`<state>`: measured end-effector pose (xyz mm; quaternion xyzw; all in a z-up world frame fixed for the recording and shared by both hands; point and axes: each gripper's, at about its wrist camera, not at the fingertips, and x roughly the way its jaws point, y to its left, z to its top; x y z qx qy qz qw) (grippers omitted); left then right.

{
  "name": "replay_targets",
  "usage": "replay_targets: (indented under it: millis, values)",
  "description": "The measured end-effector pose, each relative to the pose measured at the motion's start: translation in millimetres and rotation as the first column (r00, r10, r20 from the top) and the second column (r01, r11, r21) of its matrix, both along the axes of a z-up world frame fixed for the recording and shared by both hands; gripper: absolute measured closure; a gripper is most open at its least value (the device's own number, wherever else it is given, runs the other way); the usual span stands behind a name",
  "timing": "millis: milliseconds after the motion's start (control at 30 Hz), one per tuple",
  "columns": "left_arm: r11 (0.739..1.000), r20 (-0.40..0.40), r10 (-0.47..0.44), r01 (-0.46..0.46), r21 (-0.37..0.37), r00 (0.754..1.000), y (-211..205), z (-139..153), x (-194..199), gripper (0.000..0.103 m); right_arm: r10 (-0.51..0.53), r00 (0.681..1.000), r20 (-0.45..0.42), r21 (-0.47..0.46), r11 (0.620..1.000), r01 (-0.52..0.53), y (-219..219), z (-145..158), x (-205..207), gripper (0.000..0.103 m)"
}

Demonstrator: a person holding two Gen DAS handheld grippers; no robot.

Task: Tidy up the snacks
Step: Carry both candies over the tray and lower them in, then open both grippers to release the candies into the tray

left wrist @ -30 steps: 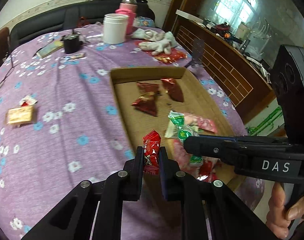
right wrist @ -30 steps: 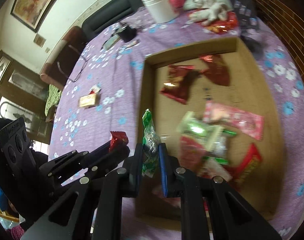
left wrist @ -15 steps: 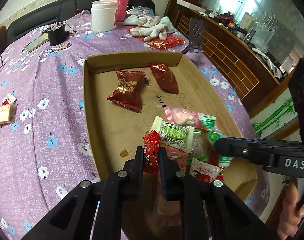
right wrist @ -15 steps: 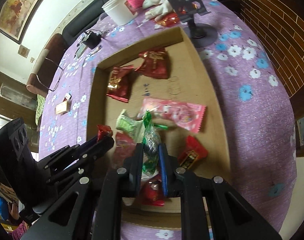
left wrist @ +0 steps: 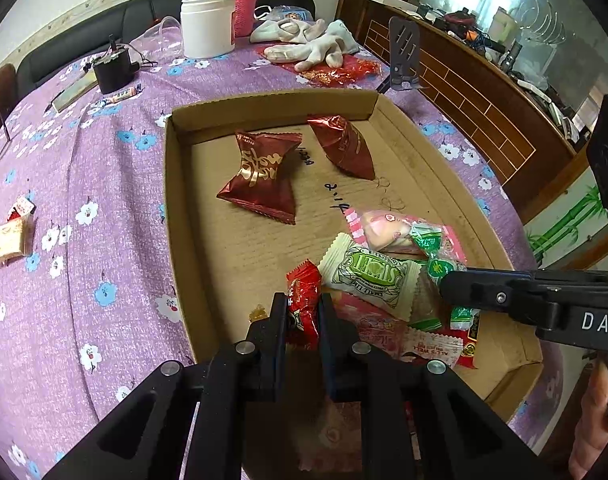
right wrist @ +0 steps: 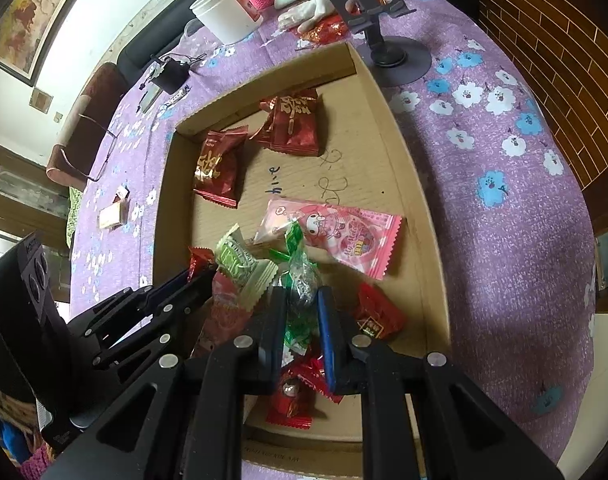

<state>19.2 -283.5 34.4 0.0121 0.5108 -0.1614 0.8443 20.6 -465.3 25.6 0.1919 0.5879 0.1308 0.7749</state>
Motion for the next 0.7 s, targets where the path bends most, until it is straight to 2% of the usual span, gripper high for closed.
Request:
replay_targets:
  millis: [700]
  values:
    - [0.999, 0.043, -0.041, 0.039, 0.028, 0.998, -7.2, 6.2, -5.2, 0.089, -0.011, 1.0, 0.005, -0.042, 0.999, 0.011, 5.5, 2.9, -4.0, 0.087]
